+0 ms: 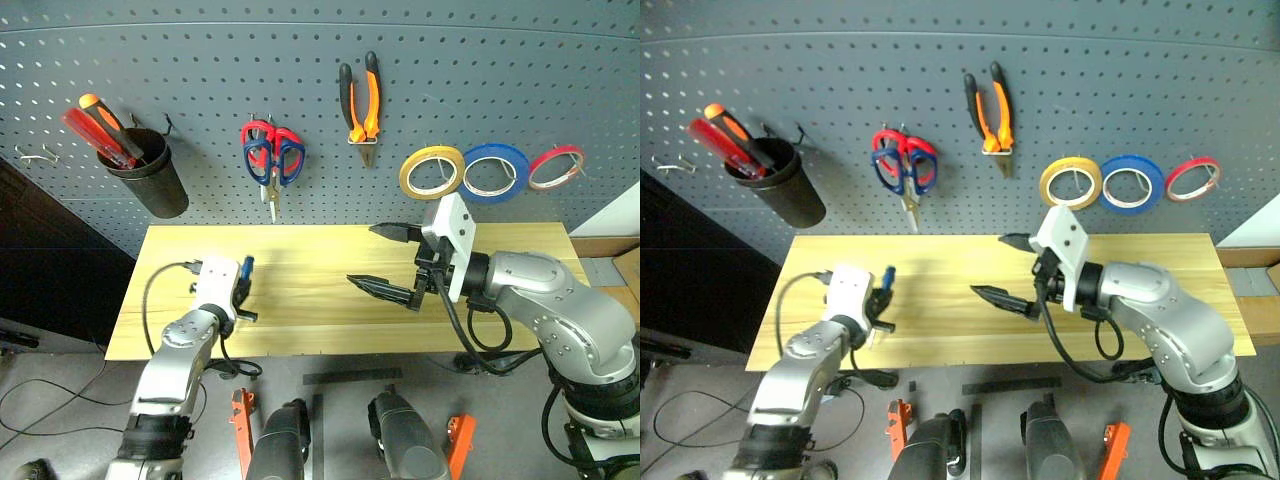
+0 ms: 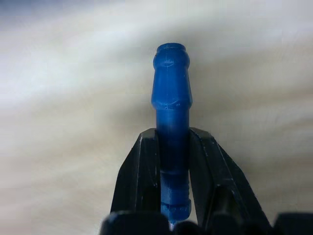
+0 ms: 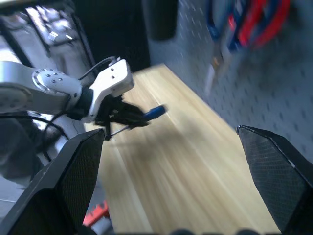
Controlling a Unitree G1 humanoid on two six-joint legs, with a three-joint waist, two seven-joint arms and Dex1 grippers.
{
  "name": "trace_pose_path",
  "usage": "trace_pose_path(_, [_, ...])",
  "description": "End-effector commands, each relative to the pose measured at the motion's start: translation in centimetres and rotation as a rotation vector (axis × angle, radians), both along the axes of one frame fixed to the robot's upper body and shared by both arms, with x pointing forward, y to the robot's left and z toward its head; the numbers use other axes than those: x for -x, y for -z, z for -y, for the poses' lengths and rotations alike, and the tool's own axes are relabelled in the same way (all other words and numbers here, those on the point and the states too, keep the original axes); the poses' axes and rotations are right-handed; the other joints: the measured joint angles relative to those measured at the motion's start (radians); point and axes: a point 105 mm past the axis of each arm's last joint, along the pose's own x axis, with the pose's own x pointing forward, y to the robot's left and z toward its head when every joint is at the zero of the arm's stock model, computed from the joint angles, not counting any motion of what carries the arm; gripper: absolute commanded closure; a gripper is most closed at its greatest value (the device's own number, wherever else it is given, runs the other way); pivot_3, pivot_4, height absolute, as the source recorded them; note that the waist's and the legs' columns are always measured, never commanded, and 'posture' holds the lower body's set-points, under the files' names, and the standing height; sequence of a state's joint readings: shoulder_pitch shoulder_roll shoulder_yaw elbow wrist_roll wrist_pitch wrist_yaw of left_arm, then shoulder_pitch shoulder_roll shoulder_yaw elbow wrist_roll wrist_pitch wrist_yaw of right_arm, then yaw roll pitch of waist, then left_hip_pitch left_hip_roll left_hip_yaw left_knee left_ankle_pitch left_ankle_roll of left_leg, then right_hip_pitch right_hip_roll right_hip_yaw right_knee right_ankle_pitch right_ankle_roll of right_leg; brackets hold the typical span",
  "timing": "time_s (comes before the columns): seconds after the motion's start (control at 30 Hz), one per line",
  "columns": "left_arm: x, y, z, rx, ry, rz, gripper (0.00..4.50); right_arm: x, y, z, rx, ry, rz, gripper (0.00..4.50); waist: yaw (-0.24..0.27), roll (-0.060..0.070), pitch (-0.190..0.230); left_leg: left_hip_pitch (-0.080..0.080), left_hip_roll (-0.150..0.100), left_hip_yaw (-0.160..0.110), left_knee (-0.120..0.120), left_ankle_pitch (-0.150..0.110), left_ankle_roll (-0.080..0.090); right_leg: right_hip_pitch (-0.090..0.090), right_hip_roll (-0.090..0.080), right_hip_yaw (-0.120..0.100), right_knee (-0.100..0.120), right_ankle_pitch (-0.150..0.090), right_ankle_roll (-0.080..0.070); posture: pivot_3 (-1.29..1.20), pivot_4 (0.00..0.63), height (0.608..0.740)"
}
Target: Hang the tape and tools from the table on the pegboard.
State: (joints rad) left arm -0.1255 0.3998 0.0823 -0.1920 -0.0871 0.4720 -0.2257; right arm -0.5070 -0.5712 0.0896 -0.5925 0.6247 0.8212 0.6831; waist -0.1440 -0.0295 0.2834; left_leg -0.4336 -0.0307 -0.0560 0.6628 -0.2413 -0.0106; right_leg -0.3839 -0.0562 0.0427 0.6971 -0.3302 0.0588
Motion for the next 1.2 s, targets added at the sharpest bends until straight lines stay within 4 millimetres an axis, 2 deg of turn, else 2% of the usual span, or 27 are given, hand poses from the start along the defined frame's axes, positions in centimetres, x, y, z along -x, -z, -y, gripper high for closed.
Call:
trace_pose_path(0.03, [1.0,-6.2,0.4,-0.075,0.029,0.285,4.00,0.9,-2.6,0.0,-0.054,-0.078,0.088,0.00,0.002,0.000,0.000,0.000,0.000,0.000,0.000,0.000,0.000,0.000,0.000,0.000,0.000,0.000,0.000,-0.24,0.249,0.740])
trace_pose_path(0.07, [1.2,-6.9,0.2,-0.077,0.019,0.315,4.00,0.8,-2.9,0.0,-0.057,-0.085,0.093,0.00,0.003,0.000,0.000,0.000,0.000,0.000,0.000,0.000,0.000,0.000,0.000,0.000,0.000,0.000,0.000,-0.23,0.245,0.740])
trace_pose_path(0.17, [2.2,-11.4,0.3,-0.096,0.000,0.477,4.00,0.3,-3.6,0.0,-0.049,-0.108,0.131,0.00,0.003,0.000,-0.001,0.000,0.000,0.001,0.000,0.000,0.000,0.000,0.000,-0.001,0.000,0.000,0.000,-0.20,0.228,0.740])
trace_pose_path(0.3, [2.0,-15.0,1.3,-0.074,0.006,0.591,4.00,-0.3,-3.9,0.0,-0.040,-0.116,0.154,0.00,0.007,-0.002,-0.002,0.000,0.000,0.001,0.000,0.000,0.000,-0.001,0.001,-0.004,0.001,0.000,0.000,-0.18,0.216,0.740])
trace_pose_path(0.37, [1.0,-19.4,1.8,-0.017,-0.023,0.721,4.00,-0.9,-4.1,0.0,-0.036,-0.119,0.172,0.00,0.014,-0.004,-0.003,0.000,0.000,0.001,0.001,0.000,0.000,0.000,0.001,-0.004,0.001,0.000,0.000,-0.16,0.195,0.740])
trace_pose_path(0.43, [0.7,-22.5,1.9,0.014,-0.044,0.807,4.00,-1.3,-4.1,-0.1,-0.029,-0.122,0.183,0.00,0.022,-0.007,-0.006,-0.002,-0.001,0.001,0.002,0.001,-0.001,-0.002,0.002,-0.005,0.002,0.001,0.000,-0.16,0.186,0.740])
trace_pose_path(0.5, [0.5,-24.3,1.2,0.029,-0.076,0.852,4.00,-1.7,-4.0,-0.2,-0.021,-0.123,0.186,0.00,0.021,-0.007,-0.010,-0.002,-0.001,0.002,0.002,0.001,-0.001,-0.002,0.002,-0.005,0.001,0.002,0.001,-0.17,0.181,0.740])
trace_pose_path(0.7, [0.4,-28.2,-1.7,0.068,-0.173,0.941,4.00,-1.9,-4.0,-0.2,-0.011,-0.128,0.199,0.00,0.004,-0.008,-0.014,-0.002,0.001,0.005,0.000,0.003,-0.005,-0.005,0.001,-0.004,0.001,0.002,0.001,-0.17,0.170,0.740])
trace_pose_path(0.83, [0.8,-29.1,-3.5,0.031,-0.229,0.968,4.00,-2.0,-4.0,0.0,-0.005,-0.124,0.204,0.00,0.000,-0.008,-0.015,-0.002,0.001,0.005,0.000,0.003,-0.005,-0.005,0.001,-0.004,0.002,0.002,0.001,-0.17,0.165,0.740])
trace_pose_path(1.0, [0.6,-28.2,-4.8,0.016,-0.268,0.951,4.00,-2.0,-4.0,-0.1,0.001,-0.130,0.207,0.00,0.005,-0.008,-0.018,-0.002,0.001,0.005,0.001,0.003,-0.006,-0.005,0.001,-0.004,0.002,0.002,0.001,-0.17,0.163,0.740])
trace_pose_path(1.1, [-0.1,-26.5,-5.3,0.001,-0.284,0.915,4.00,-2.1,-4.0,-0.2,0.001,-0.134,0.208,0.00,0.005,-0.009,-0.023,-0.002,0.001,0.005,0.002,0.004,-0.006,-0.005,0.001,-0.004,0.003,0.002,0.001,-0.16,0.159,0.740])
trace_pose_path(1.2, [-2.1,-23.6,-5.9,0.043,-0.297,0.835,4.00,-2.2,-4.3,-0.5,-0.004,-0.143,0.218,0.00,0.005,-0.009,-0.034,-0.001,0.001,0.005,0.002,0.004,-0.006,-0.005,0.001,-0.004,0.003,0.002,0.001,-0.17,0.147,0.740])
